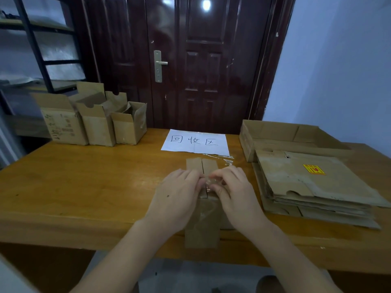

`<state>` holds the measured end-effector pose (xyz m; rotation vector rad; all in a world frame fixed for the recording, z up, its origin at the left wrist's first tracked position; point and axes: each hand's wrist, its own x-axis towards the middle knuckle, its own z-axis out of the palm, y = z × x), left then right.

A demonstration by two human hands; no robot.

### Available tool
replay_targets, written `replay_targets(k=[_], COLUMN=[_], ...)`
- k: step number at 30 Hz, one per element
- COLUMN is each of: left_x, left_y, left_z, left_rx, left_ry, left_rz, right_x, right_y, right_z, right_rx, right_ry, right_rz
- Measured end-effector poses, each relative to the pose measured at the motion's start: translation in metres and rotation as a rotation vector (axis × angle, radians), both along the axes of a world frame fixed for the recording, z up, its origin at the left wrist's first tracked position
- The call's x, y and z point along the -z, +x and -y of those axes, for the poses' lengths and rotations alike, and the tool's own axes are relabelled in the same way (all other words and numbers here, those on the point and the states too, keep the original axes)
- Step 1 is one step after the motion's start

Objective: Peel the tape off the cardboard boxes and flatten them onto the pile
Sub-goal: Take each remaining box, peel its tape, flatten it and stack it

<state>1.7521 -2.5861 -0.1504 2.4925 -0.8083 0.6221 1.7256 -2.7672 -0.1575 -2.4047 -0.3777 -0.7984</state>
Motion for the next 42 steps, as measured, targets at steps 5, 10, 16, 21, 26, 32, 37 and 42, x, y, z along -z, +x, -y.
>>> replay_targets(k=[5, 10, 16, 21, 26, 32, 37, 42], left_x=[-0.005, -0.007, -0.001, 0.003, 0.007, 0.011, 0.014, 0.017], left_y=[0.003, -0.003, -0.012, -0.014, -0.017, -0.022, -0.019, -0.02], left_z=[-0.007, -0.01, -0.015, -0.019, -0.016, -0.016, -0.017, -0.017], left_rx=[0.085, 0.086, 0.163, 0.194, 0.175, 0.167, 0.157, 0.166], left_ry=[0.066, 0.081, -0.01, 0.003, -0.086, -0.083, 0.013, -0.021], left_rz=[-0.101, -0.066, -0.141, -0.198, -0.241, -0.188, -0.118, -0.137], right_x=[0.008, 0.008, 0.011, 0.014, 0.009, 0.008, 0.008, 0.005], right_y=[0.0, -0.008, -0.01, -0.013, -0.02, -0.021, -0.022, -0.027], right_z=[-0.004, -0.001, -0.002, -0.006, -0.004, -0.004, -0.007, -0.005], right_rx=[0.065, -0.06, -0.123, -0.134, -0.196, -0.169, -0.172, -0.205], right_ry=[-0.082, -0.054, -0.051, 0.001, 0.057, 0.093, 0.155, 0.144], right_rz=[0.13, 0.012, 0.147, 0.122, 0.049, 0.041, -0.022, -0.058])
